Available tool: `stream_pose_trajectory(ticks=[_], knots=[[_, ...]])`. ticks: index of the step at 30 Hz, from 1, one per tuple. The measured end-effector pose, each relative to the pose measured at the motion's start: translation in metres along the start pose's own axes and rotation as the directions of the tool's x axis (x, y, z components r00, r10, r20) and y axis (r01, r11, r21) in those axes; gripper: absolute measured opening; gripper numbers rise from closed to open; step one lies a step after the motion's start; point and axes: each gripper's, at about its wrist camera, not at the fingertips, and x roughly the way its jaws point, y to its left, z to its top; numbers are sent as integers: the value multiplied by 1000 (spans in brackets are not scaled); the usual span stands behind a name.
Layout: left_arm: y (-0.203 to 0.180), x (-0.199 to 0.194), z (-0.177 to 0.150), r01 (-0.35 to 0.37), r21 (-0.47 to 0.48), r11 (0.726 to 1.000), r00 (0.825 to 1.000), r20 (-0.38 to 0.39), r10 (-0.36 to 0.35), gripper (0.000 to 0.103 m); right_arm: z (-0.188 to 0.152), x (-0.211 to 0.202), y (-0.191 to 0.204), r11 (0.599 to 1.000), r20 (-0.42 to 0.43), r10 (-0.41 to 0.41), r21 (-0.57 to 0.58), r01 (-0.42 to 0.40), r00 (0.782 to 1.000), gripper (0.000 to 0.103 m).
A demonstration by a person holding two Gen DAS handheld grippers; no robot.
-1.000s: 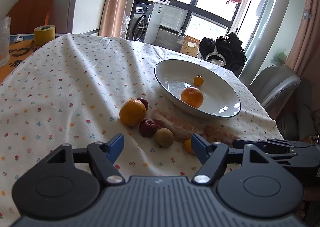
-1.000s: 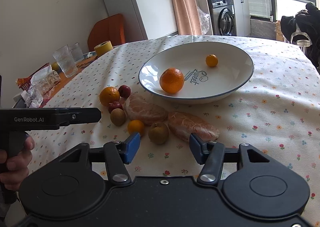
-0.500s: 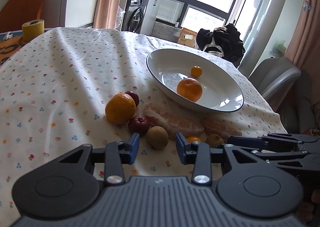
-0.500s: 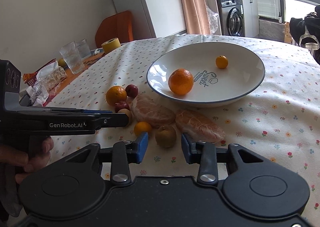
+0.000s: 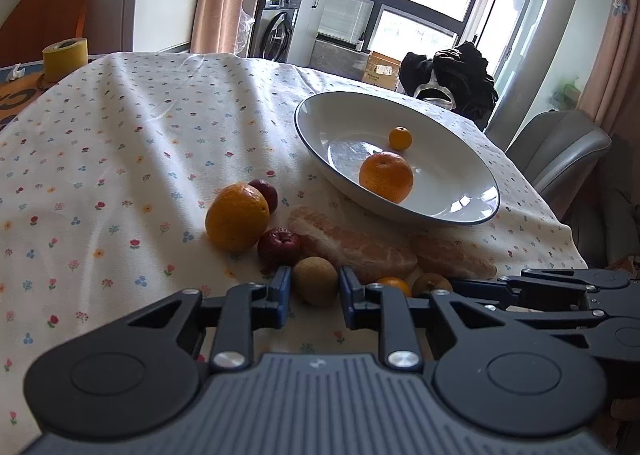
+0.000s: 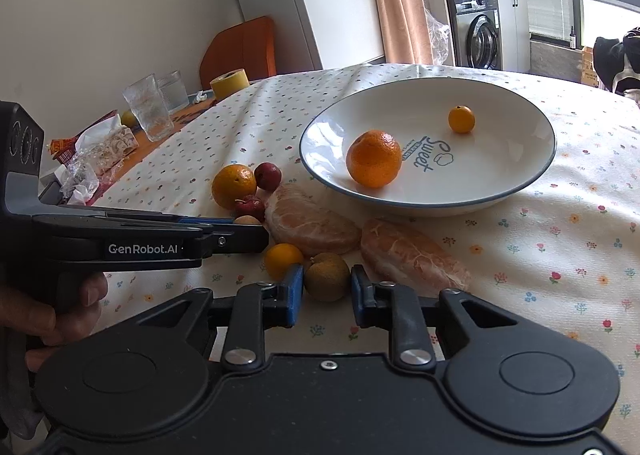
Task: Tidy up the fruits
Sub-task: 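Grasp a brown kiwi with the left tool while the right tool grasps another kiwi, then lower the kiwi into the bowl with the left tool while the right tool releases its kiwi there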
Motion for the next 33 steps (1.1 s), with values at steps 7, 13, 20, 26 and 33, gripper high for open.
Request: stream_pose_trajectory(ticks=[7,13,20,26,33], knots=[[0,-9,-1,0,-8,1000,1000,21,0,24,1,-5,-1,1000,9,-2,7,2,1000,24],[-2,-18,2,2,-7,1000,999,44,-1,24,5,-13,-1,1000,36,-9,11,9,999,23],[-7,-34,8,6,-8,1000,997,82,-6,24,14,-26,-1,1000,78,-15,7,15,997,24],[-11,-43,14,4,-6,1000,994,108,-4,24,22,-35,-6,1000,114,-15,22,13,993,24],[-14,-50,19,5,3,1000,991,131,-5,24,27,-41,-10,999,139,-24,29,20,990,23]])
